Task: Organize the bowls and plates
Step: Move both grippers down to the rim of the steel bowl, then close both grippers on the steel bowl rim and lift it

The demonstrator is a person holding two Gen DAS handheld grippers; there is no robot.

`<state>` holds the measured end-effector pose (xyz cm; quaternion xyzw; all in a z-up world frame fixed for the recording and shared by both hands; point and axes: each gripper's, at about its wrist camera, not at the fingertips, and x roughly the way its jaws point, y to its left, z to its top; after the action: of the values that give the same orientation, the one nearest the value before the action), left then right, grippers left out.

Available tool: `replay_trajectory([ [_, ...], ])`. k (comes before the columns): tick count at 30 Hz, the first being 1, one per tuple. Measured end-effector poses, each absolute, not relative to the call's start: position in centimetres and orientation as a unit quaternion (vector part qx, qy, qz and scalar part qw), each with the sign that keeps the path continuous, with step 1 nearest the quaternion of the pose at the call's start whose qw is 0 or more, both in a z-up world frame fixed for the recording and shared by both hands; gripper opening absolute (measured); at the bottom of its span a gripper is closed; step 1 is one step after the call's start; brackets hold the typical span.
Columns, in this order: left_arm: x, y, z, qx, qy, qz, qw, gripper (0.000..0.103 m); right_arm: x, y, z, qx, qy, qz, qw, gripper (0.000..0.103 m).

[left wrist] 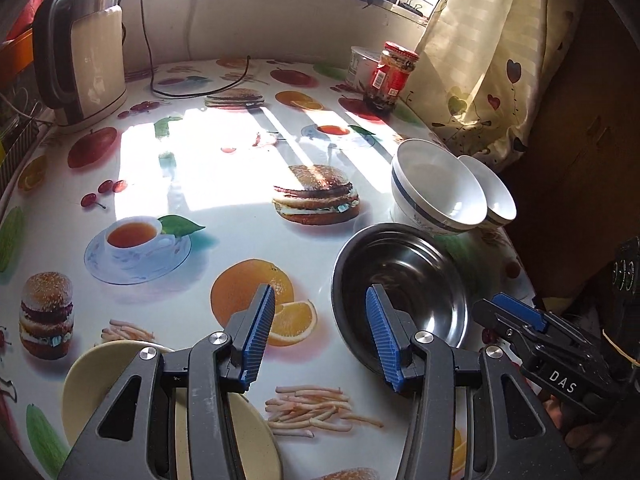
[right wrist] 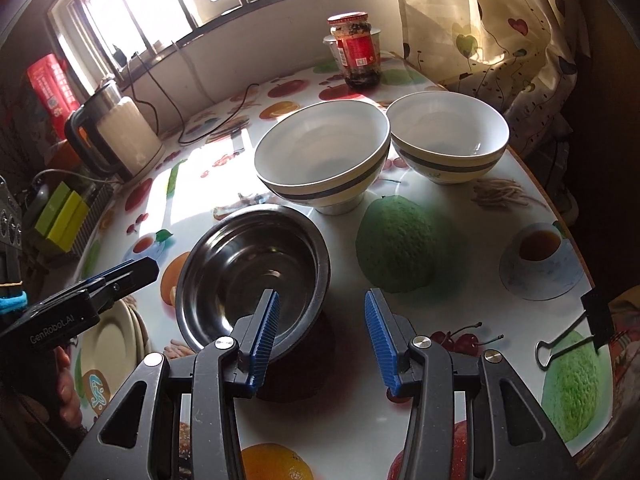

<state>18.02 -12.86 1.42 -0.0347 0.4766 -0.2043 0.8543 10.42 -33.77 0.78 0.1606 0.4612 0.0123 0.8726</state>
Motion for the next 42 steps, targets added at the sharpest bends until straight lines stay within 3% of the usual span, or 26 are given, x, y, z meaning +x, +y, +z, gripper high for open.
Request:
replay_trajectory([
  [5,19.0,-14.1,0.7,-0.026,0.487,-0.206,0.849,0.049,11.6,-34.3,0.0,0.172,0.466,0.023,0.868,0.044],
  [13,19.6,-14.9,-0.2,-0.037,0.501,-0.214,0.838,0.049,12.5,-34.6,-0.9,0.183,0.475,0.046,0.86,0.026],
  [22,18.8,-16.1,-0.4,-0.026,0.504,-0.226,0.833,0.049,12.2,-34.4,-1.3,0.195,0.476,0.066,0.855,0.014],
  [42,14.9,-19.1,-0.3,-0.005,0.515,-0.27,0.814,0.049,8.4,-36.6,-0.4,0.186,0.485,0.037,0.854,0.014],
])
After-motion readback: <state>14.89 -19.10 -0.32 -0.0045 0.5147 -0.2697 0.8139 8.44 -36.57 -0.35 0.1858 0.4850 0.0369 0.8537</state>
